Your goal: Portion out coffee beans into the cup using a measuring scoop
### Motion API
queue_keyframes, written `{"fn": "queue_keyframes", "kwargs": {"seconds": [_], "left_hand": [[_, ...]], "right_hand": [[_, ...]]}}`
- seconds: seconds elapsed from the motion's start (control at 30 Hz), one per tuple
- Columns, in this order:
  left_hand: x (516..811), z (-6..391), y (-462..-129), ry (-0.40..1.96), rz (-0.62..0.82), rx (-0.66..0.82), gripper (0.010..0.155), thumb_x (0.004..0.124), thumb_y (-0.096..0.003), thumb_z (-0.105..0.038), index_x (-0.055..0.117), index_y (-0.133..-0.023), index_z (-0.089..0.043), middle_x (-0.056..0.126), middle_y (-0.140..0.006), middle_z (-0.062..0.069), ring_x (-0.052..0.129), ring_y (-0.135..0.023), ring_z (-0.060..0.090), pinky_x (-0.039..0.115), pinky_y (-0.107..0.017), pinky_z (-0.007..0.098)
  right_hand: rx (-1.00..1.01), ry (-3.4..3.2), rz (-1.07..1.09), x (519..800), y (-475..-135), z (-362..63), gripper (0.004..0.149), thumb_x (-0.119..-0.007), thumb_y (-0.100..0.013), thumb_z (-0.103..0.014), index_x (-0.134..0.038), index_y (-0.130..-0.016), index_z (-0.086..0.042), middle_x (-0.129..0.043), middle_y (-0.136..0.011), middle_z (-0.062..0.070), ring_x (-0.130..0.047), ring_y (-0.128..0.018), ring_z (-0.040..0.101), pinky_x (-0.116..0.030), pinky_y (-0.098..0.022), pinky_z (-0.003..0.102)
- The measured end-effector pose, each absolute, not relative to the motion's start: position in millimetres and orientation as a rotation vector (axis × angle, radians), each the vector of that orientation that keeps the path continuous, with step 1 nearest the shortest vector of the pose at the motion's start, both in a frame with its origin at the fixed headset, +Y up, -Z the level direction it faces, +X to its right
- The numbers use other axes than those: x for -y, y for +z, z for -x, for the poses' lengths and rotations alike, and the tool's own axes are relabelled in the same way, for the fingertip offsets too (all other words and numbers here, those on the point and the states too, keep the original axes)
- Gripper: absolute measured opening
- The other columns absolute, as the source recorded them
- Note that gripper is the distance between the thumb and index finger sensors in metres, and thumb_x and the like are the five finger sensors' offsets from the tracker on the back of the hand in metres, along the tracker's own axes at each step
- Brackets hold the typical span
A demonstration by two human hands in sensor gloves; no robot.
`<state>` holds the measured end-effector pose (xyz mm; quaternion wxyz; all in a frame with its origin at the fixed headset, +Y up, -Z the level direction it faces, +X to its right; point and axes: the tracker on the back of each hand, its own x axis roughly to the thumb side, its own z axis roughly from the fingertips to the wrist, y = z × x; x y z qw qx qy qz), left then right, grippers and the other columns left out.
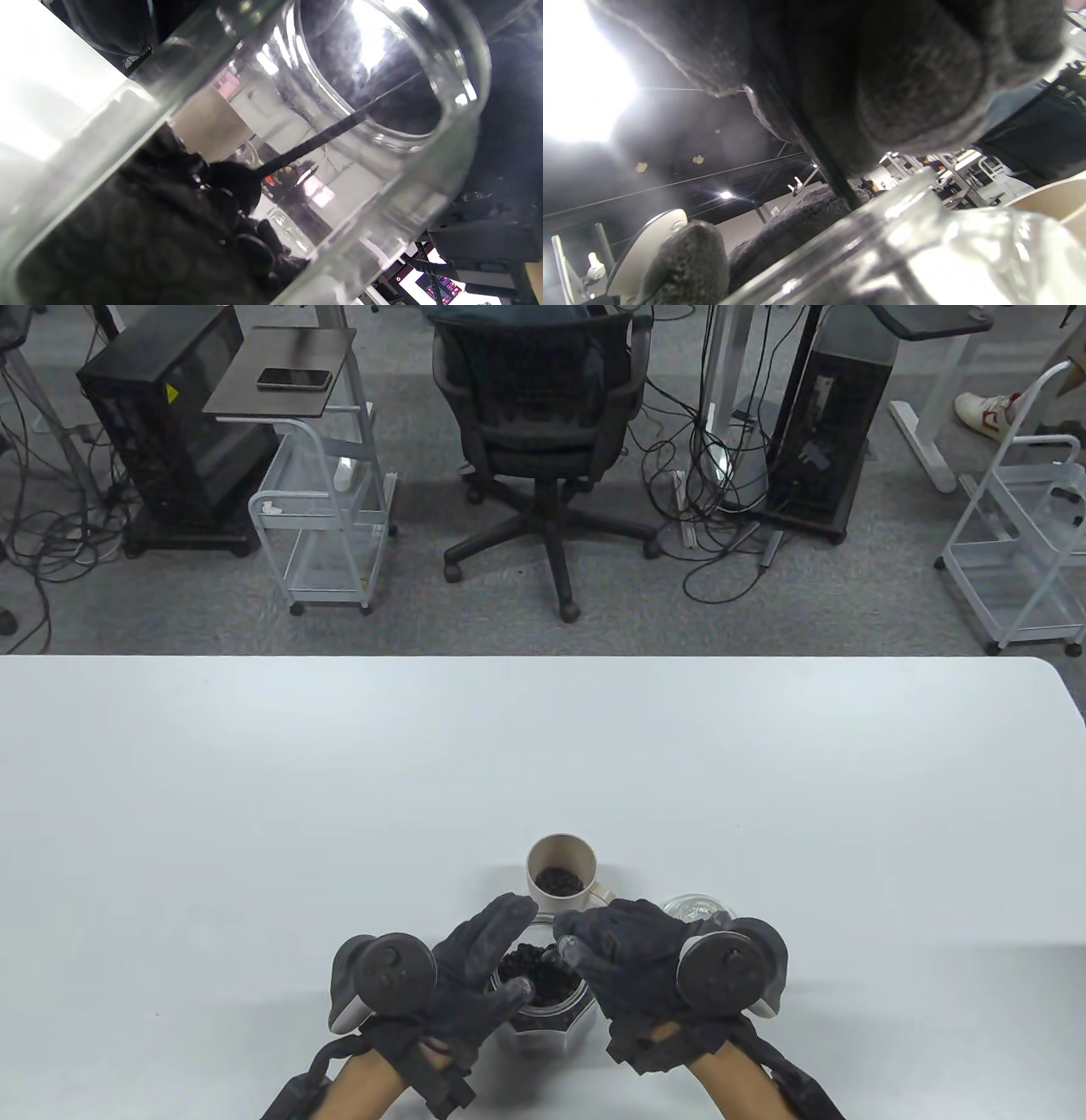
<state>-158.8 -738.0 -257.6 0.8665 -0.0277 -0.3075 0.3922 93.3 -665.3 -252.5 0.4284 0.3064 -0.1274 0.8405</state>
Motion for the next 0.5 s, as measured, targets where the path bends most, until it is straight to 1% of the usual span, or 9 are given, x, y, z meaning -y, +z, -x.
{"fn": "queue_keyframes", "kwargs": {"seconds": [0.03, 0.1, 0.13, 0.33, 0.5], "left_hand": [[738.1, 158.8, -257.6, 0.822, 0.057, 0.643, 0.088, 0.059, -0.0427, -0.075, 0.040, -0.113, -0.026, 0.047, -0.118, 0.014, 0.068, -0.101, 0.051, 0.058, -0.066, 0.068], [738.0, 158.8, -257.7, 0.824, 0.058, 0.642, 0.088, 0.059, -0.0424, -0.075, 0.040, -0.112, -0.026, 0.048, -0.118, 0.014, 0.068, -0.101, 0.051, 0.058, -0.066, 0.068], [737.9, 158.8, -257.8, 0.823, 0.059, 0.642, 0.088, 0.059, -0.0427, -0.075, 0.040, -0.112, -0.026, 0.047, -0.118, 0.014, 0.068, -0.101, 0.051, 0.058, -0.067, 0.068], [737.9, 158.9, -257.9, 0.823, 0.063, 0.641, 0.088, 0.059, -0.0428, -0.075, 0.039, -0.113, -0.026, 0.047, -0.118, 0.014, 0.068, -0.101, 0.051, 0.058, -0.067, 0.068], [737.9, 158.8, -257.8, 0.825, 0.063, 0.640, 0.088, 0.059, -0.0427, -0.075, 0.039, -0.113, -0.026, 0.047, -0.118, 0.014, 0.068, -0.101, 0.052, 0.058, -0.067, 0.068]], "right_hand": [[0.281, 2.107, -0.753, 668.7, -254.6, -94.7, 0.039, -0.080, -0.050, -0.036, -0.091, -0.075, -0.009, -0.098, -0.058, 0.023, -0.103, -0.031, 0.038, -0.082, -0.033, 0.053], [0.275, 2.024, -0.672, 673.1, -258.0, -97.4, 0.039, -0.081, -0.049, -0.034, -0.092, -0.074, -0.006, -0.098, -0.055, 0.026, -0.102, -0.027, 0.039, -0.081, -0.030, 0.054], [0.234, 1.995, -0.629, 675.4, -260.4, -99.6, 0.039, -0.081, -0.049, -0.033, -0.092, -0.073, -0.005, -0.098, -0.054, 0.027, -0.102, -0.027, 0.040, -0.081, -0.030, 0.054], [0.174, 1.870, -0.413, 687.3, -267.7, -110.5, 0.039, -0.081, -0.048, -0.033, -0.092, -0.071, -0.003, -0.100, -0.050, 0.027, -0.105, -0.022, 0.038, -0.084, -0.025, 0.052], [0.109, 1.761, -0.249, 699.9, -273.5, -121.2, 0.039, -0.080, -0.049, -0.033, -0.091, -0.072, -0.003, -0.099, -0.050, 0.026, -0.105, -0.022, 0.036, -0.084, -0.024, 0.051]]}}
